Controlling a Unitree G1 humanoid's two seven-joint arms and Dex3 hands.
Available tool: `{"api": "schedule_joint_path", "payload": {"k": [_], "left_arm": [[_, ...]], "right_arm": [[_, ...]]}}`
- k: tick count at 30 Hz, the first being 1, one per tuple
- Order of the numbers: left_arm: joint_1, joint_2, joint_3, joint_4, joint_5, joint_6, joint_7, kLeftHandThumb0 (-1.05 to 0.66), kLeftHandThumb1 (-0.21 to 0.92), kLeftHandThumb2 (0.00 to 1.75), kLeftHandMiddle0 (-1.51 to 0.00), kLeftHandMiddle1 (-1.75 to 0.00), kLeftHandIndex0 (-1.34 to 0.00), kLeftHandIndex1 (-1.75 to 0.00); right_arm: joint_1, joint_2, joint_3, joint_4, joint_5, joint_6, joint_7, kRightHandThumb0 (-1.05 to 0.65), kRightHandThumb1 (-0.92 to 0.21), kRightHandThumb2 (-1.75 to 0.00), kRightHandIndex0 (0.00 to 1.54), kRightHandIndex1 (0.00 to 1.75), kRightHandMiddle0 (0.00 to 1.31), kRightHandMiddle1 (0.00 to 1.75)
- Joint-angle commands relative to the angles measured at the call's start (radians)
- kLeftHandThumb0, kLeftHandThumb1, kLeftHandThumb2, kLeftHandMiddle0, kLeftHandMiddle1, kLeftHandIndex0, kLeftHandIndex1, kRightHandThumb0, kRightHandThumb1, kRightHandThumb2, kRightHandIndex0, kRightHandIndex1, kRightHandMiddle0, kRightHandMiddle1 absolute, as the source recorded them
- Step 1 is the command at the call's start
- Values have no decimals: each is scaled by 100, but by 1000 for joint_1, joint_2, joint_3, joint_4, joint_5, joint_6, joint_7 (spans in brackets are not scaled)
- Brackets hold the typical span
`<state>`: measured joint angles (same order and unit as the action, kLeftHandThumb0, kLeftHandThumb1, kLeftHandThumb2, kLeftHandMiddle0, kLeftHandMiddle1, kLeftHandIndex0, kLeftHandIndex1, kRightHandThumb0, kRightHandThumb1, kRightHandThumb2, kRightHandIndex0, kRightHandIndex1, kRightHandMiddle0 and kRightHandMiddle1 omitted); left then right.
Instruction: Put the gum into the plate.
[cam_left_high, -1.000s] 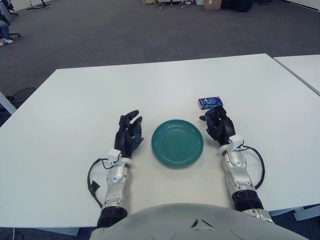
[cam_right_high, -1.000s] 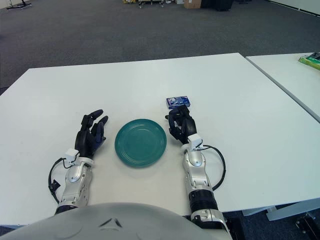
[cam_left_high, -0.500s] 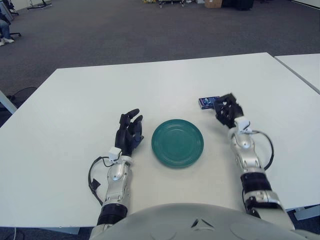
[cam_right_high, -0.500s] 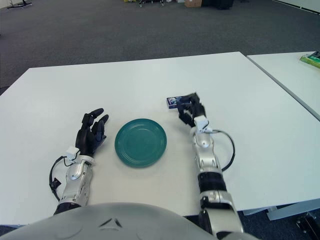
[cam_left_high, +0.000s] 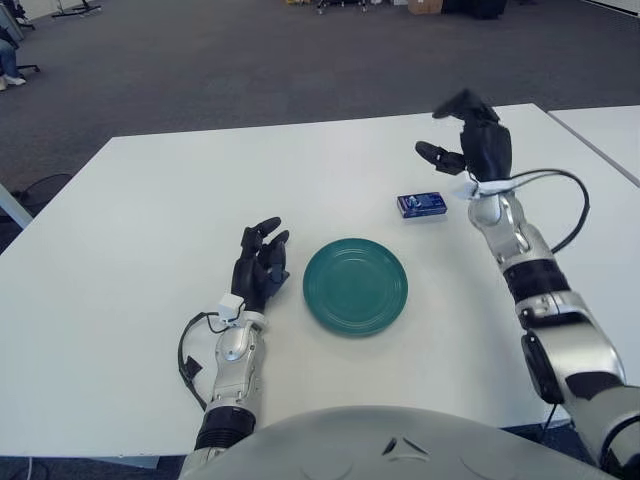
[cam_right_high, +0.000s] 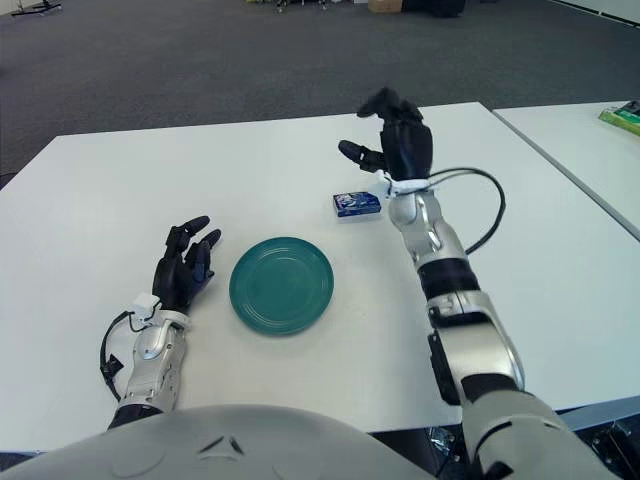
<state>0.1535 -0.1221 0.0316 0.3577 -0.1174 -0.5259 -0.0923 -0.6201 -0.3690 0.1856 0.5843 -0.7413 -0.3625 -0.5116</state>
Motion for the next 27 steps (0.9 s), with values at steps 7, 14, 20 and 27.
{"api": "schedule_joint_path", "payload": {"k": [7,14,20,27], "left_arm": [[96,-108,-21,119,-21,6,39,-71,92,64,-31,-61,-11,-98],[89,-109,-20,129,-33,8,42,-72,92,65,-31,-61,-12,-98],[85,-107,-17,137,-33,13,47,-72,92,65,-31,-61,-13,-99],[85,-107,-10,135,-55,15,31,-72,92,63,-33,-63,-13,-99]], "right_arm": [[-95,-50,164,103,-163,73,15,-78,-92,-54,25,15,0,80],[-172,-46,252,229,-188,71,77,-87,-92,-61,17,6,0,64],[-225,-21,304,374,-176,36,100,-92,-92,-65,14,2,0,57],[-219,-9,358,477,-175,2,97,-95,-92,-72,12,0,0,49]]}}
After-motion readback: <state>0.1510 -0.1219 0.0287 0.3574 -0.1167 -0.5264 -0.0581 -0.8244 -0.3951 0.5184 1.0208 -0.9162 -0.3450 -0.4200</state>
